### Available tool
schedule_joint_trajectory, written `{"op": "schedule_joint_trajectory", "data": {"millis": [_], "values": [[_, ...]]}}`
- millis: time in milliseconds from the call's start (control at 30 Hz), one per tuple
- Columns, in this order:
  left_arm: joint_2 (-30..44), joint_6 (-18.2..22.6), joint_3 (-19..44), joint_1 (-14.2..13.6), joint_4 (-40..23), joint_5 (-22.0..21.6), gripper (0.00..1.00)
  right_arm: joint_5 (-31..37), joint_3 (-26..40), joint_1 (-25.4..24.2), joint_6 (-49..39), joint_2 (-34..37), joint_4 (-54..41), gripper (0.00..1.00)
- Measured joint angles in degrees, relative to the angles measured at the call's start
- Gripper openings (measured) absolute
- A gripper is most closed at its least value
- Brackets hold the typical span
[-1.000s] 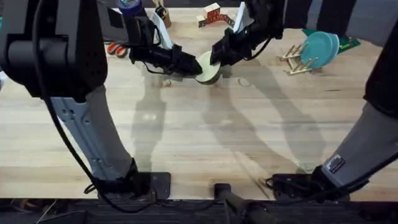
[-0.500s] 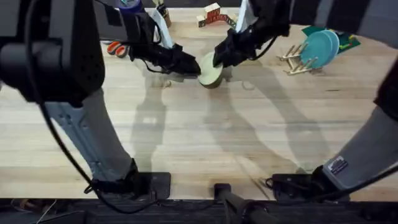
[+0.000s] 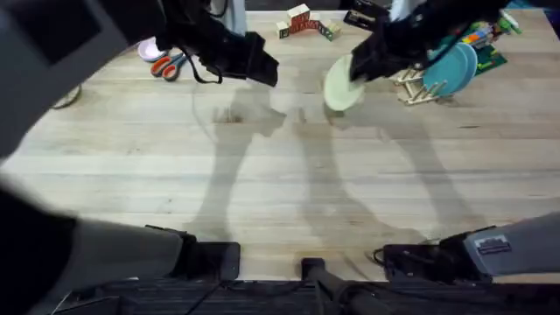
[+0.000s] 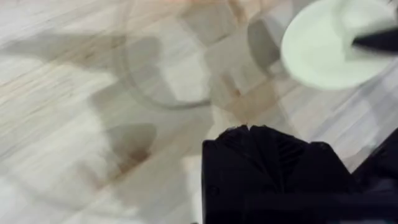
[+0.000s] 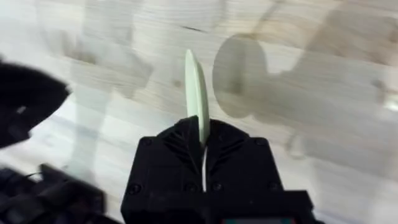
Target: Pick up the plates from the table one by one and place each into a slot on the dish rack.
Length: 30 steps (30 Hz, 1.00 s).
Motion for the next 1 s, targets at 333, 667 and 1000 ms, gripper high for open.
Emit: {"op": "schedule_joint_trajectory", "data": {"millis": [333, 667, 1000], "values": [[-13.98, -4.51, 0.0, -10.38, -10.41, -18.38, 0.041, 17.04, 0.0, -2.83, -4.05, -13.27, -8.19, 0.031], [-25.43, -13.34, 0.0, -12.29, -17.08, -32.5, 0.972, 32.69, 5.16, -4.36, -10.26, -18.79, -15.57, 0.031], [-25.45, -13.08, 0.0, -12.29, -16.69, -32.7, 0.995, 37.49, 17.04, -4.38, -13.12, -18.81, -19.97, 0.031]]}}
